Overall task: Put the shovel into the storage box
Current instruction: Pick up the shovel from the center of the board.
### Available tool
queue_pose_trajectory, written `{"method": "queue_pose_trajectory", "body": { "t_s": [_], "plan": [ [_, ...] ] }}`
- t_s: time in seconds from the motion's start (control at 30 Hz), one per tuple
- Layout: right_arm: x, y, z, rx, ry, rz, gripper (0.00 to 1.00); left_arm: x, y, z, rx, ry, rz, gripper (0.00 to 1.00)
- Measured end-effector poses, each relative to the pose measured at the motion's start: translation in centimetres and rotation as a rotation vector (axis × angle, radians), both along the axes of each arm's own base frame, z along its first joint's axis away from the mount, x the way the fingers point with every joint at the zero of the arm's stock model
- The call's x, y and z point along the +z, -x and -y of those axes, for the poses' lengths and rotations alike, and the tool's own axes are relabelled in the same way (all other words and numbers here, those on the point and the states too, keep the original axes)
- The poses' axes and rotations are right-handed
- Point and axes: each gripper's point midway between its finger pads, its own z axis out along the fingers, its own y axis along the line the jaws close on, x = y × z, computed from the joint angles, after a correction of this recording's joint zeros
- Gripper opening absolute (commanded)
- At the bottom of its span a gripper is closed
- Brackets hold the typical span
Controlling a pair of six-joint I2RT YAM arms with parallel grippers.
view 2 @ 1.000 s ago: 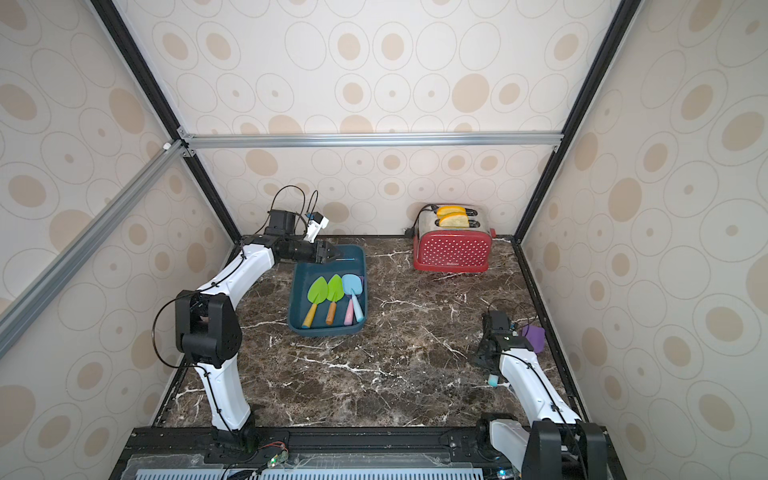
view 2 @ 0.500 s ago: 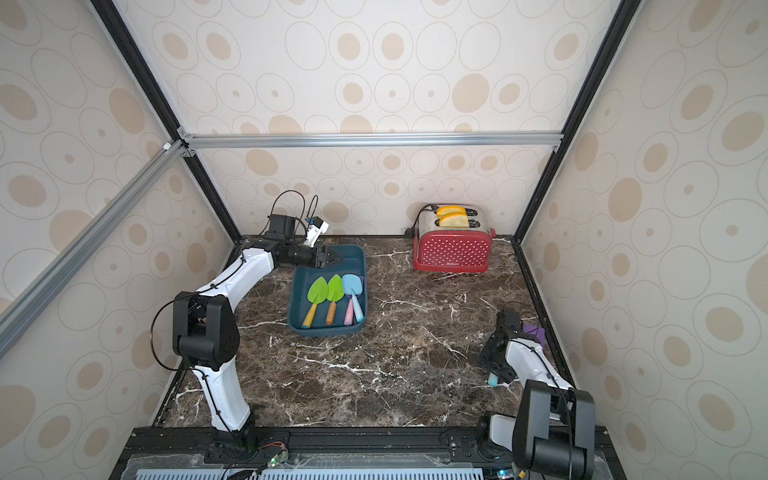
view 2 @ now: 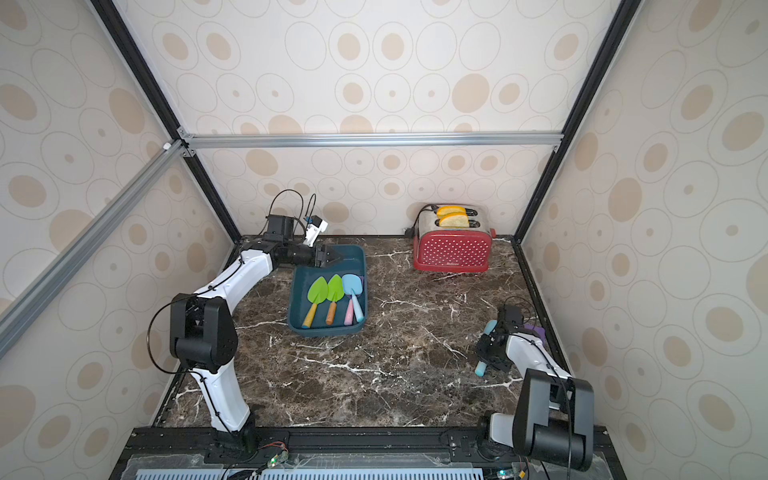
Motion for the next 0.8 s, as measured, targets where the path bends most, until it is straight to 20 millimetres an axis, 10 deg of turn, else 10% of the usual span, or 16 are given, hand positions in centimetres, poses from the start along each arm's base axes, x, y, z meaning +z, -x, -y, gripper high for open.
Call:
{"method": "queue_pose_trajectory", "body": {
  "t_s": [0.4,0.8],
  "plan": [
    [1.2,0.1,-5.4,0.254,-0.014,-0.004,0.00,-0.5,1.1,1.8,0.004,0.094,-0.031,0.56],
    [12.1,-3.9,-16.8,0.650,0.057,0.316,0.00,-1.0,6.5,9.2,-0.094,0.179,-0.094,0.58]
  ]
}}
